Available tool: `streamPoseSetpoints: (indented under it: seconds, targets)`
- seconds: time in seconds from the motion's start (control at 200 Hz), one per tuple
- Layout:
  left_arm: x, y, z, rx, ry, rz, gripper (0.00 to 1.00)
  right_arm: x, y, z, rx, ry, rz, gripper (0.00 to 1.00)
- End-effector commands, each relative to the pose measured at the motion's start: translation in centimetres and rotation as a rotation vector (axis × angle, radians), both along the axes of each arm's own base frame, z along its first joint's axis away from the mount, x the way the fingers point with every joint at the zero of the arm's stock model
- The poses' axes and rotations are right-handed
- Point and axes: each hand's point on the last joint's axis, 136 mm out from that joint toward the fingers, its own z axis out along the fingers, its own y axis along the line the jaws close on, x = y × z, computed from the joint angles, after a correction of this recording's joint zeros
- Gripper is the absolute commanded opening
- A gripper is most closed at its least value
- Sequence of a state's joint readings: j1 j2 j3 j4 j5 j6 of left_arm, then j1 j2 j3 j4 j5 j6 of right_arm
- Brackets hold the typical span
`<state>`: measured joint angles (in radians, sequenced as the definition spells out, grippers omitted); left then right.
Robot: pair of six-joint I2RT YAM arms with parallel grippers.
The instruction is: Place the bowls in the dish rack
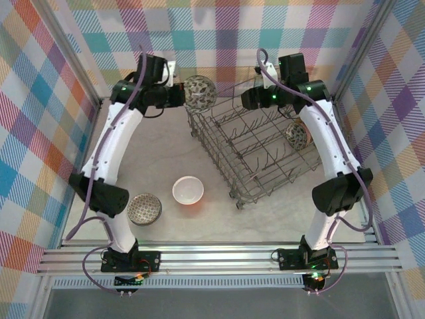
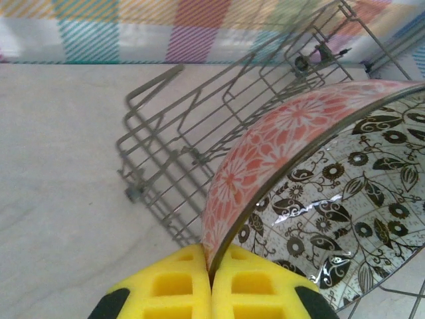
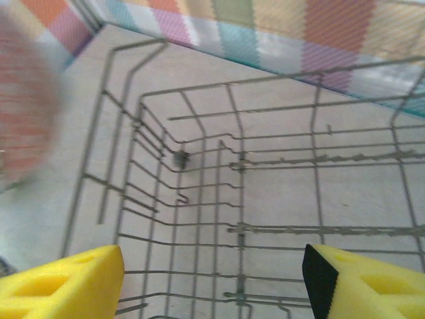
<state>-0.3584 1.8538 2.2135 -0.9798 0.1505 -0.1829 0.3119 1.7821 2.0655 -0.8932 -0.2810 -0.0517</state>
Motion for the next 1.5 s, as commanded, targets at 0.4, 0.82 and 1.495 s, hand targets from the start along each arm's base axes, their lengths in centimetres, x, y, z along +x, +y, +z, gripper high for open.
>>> streamPoseSetpoints:
  seconds: [0.4, 0.82, 1.495]
  targets:
    - [0.8, -6.1, 2.5, -0.132, -0.076, -0.142, 0.00, -0.8, 3.7, 3.0, 0.178, -0.034, 0.080, 0.66]
    - [0.1, -7.6, 3.0, -0.177, -0.072, -0.183, 0.00, 0.6, 3.5, 1.5, 0.164, 0.000, 0.023, 0.54]
    - [-0.5, -9.5, 2.2, -0.184, -0.040, -0.184, 0.04, 0.8, 2.3, 1.3, 0.147, -0.027, -0.057, 0.09]
